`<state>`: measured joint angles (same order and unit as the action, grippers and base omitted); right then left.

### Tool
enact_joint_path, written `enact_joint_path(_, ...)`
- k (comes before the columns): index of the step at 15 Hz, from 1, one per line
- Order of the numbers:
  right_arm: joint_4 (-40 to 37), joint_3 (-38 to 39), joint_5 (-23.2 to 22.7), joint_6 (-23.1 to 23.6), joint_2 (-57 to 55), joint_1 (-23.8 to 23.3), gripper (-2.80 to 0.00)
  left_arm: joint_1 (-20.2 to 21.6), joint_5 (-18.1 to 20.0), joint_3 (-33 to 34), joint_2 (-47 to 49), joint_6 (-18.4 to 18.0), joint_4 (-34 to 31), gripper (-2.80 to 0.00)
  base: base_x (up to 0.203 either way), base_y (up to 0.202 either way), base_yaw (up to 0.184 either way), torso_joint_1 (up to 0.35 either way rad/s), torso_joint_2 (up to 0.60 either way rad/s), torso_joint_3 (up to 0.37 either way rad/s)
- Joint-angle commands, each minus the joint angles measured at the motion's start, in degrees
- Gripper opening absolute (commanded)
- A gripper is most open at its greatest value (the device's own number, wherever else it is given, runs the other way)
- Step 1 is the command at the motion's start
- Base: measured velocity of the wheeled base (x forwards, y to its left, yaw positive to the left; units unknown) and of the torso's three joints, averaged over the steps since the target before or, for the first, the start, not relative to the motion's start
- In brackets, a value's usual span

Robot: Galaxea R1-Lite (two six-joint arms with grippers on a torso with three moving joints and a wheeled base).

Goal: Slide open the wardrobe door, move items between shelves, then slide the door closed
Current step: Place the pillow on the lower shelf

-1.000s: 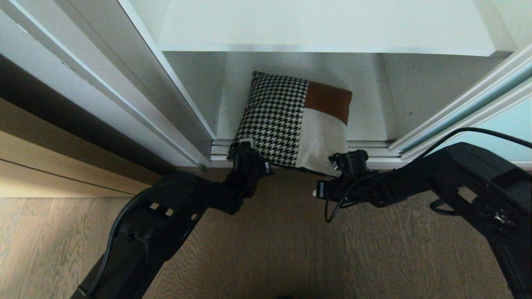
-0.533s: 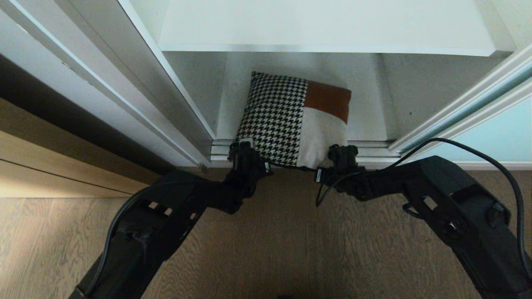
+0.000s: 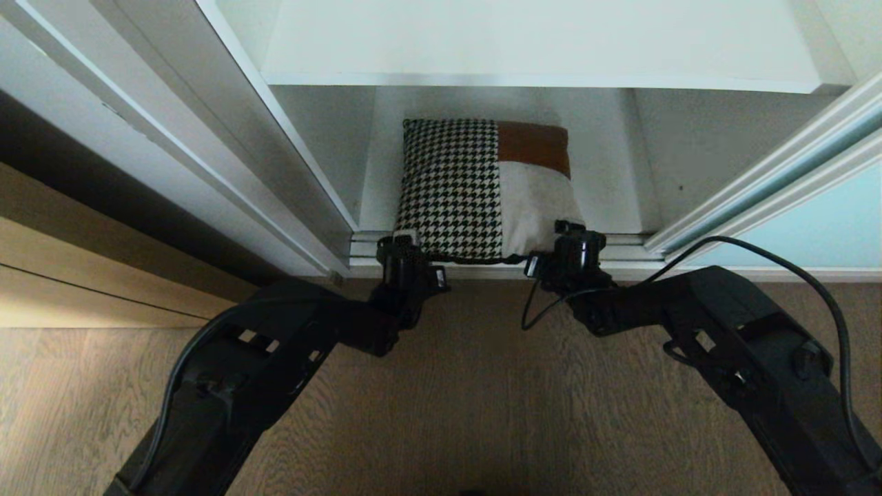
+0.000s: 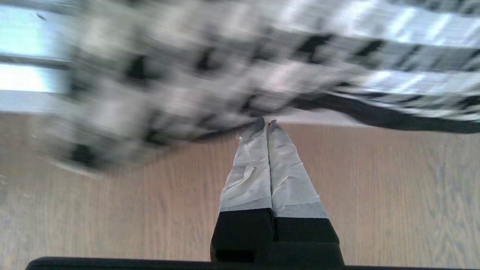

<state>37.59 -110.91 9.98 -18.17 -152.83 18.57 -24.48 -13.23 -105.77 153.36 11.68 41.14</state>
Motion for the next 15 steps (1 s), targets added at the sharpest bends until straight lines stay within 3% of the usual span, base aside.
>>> enact_joint_path(1, 2.2, 0.0, 0.1, 0.7, 0.8, -0.2, -2.8, 1.0, -0.1, -1.2, 0.1, 0.0, -0.3, -2.8, 0.0, 0.0, 0.0, 0.0, 0.0, 0.0)
enact_joint_path(5, 3.5, -0.1, 0.8, 2.5, 1.1, -0.1, -2.8, 2.9, 0.1, -1.7, 1.3, -0.3, -0.8, -2.8, 0.0, 0.0, 0.0, 0.0, 0.0, 0.0)
enact_joint_path(7, 4.1, 0.2, 4.8, 2.6, 0.1, 0.8, -2.8, 4.3, 0.2, -5.1, 2.9, -0.6, -2.1, -2.8, 0.0, 0.0, 0.0, 0.0, 0.0, 0.0)
enact_joint_path(10, 4.7, 0.8, 10.6, 2.6, 0.0, 3.1, -2.8, 7.5, 3.6, -5.2, 1.6, -0.7, -3.0, -2.8, 0.0, 0.0, 0.0, 0.0, 0.0, 0.0)
enact_joint_path(15, 8.6, 3.1, 13.1, 1.1, 0.5, 5.5, -2.8, 8.2, 0.4, -4.1, -2.9, 1.8, -1.5, -2.8, 0.0, 0.0, 0.0, 0.0, 0.0, 0.0)
